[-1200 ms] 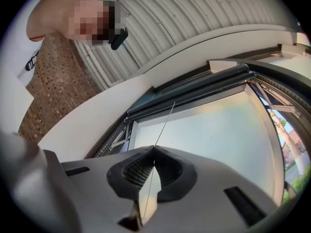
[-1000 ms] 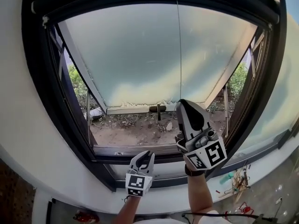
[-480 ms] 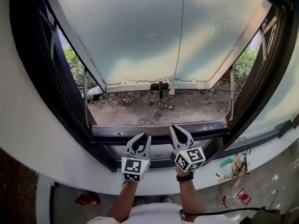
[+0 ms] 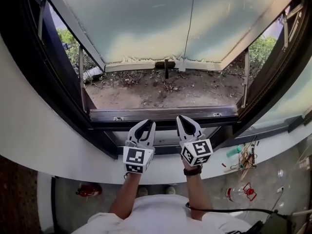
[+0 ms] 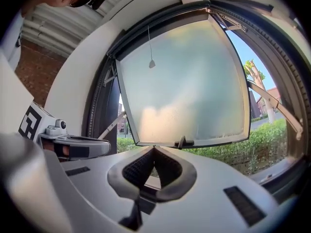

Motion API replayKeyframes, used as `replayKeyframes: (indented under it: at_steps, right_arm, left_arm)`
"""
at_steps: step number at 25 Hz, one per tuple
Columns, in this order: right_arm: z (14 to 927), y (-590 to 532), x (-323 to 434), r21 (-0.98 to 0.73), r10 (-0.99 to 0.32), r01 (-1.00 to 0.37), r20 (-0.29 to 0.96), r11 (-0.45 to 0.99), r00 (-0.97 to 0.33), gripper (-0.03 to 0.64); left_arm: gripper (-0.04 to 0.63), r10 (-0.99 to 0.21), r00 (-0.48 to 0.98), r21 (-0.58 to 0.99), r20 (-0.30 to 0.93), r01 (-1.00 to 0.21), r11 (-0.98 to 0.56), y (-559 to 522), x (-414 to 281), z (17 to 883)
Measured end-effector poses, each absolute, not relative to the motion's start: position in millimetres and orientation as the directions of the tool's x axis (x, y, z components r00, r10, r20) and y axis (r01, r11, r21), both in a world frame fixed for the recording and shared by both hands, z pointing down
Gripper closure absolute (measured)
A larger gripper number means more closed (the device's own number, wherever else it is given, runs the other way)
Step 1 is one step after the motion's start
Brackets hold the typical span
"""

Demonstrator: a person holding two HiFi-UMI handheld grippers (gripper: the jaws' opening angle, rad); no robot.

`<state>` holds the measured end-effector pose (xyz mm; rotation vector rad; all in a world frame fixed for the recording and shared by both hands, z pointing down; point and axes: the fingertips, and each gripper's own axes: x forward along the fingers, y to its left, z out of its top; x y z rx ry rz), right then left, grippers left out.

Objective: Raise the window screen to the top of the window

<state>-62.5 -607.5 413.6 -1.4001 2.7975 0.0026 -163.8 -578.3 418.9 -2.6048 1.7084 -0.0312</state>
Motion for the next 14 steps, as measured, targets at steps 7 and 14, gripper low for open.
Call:
replayKeyframes:
  at_steps: [7,14]
  right_arm:
    - [412.3,-609.9,-65.8,0.007,-0.803,-0.803,-0.019,0.596,-0.596,0.614]
    - [414.0,-611.9,-80.6,0.025,-0.798,-0.798,-0.014,0.602,-0.603,0.614]
  left_arm:
    - [0.575,-0.92,0.392,-0.025,-0.017,-0.92,-0.392,-579.9,-168.0,418.3]
    - [0.586,-0.919,0.393,-0.019,-0.021,-0.92,-0.392,-580.4,-178.1,419.7]
